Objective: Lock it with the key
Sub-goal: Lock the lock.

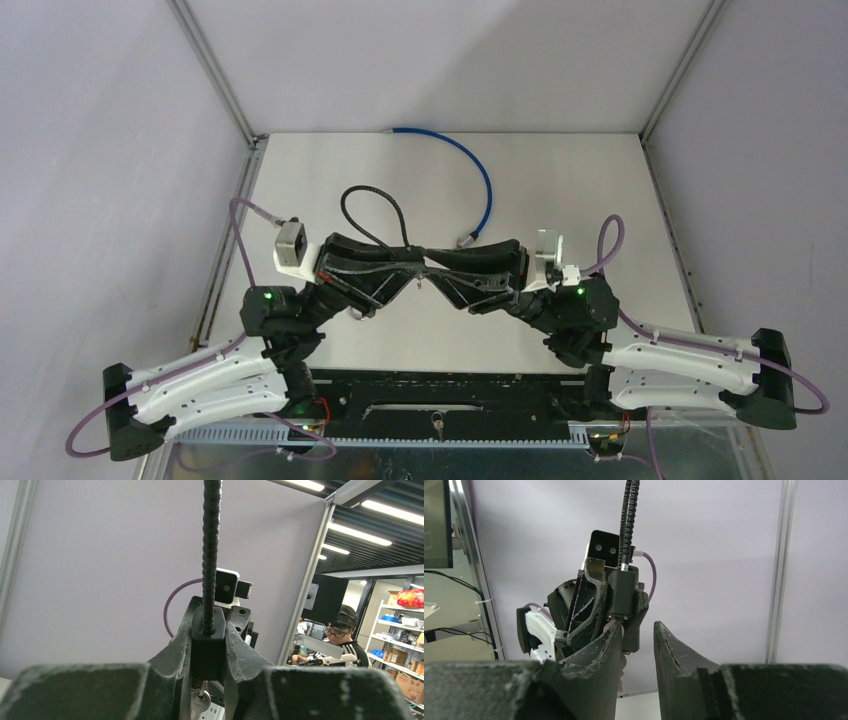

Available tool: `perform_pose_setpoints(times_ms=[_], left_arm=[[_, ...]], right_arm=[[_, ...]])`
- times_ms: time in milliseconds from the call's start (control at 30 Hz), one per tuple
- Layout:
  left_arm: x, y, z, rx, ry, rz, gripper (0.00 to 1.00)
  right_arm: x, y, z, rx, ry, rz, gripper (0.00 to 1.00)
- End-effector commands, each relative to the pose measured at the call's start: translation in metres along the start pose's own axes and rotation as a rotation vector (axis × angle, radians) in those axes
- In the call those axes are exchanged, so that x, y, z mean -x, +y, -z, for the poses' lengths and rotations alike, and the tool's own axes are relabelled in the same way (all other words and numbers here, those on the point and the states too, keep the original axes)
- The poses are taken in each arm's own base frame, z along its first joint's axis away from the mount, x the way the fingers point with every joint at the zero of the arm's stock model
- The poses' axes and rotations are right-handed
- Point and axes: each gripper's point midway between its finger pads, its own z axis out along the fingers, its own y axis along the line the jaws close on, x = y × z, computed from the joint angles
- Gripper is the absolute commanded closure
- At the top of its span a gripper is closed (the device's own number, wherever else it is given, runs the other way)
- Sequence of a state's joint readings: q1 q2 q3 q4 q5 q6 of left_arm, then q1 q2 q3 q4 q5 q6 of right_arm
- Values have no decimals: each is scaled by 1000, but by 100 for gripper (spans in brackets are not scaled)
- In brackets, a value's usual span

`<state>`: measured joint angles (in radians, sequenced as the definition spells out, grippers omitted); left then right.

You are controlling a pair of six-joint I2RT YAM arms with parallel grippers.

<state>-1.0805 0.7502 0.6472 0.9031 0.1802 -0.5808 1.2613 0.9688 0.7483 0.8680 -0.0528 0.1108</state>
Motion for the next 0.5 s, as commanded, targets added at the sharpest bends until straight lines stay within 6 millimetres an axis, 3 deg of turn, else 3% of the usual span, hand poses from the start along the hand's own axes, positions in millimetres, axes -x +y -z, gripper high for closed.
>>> perform_pose_setpoints(times_ms=[0,300,467], left_arm=[[26,-20,-7,-66,-71,-3,100],[24,-23,-8,-87,-63,2,100],[20,-27,-10,-117,-46,8,100]], right_arm=[[-6,9,-3,45,15,-48,67],[-7,18,-1,93,25,-64,64],[-12,21,1,116,49,-75,69]])
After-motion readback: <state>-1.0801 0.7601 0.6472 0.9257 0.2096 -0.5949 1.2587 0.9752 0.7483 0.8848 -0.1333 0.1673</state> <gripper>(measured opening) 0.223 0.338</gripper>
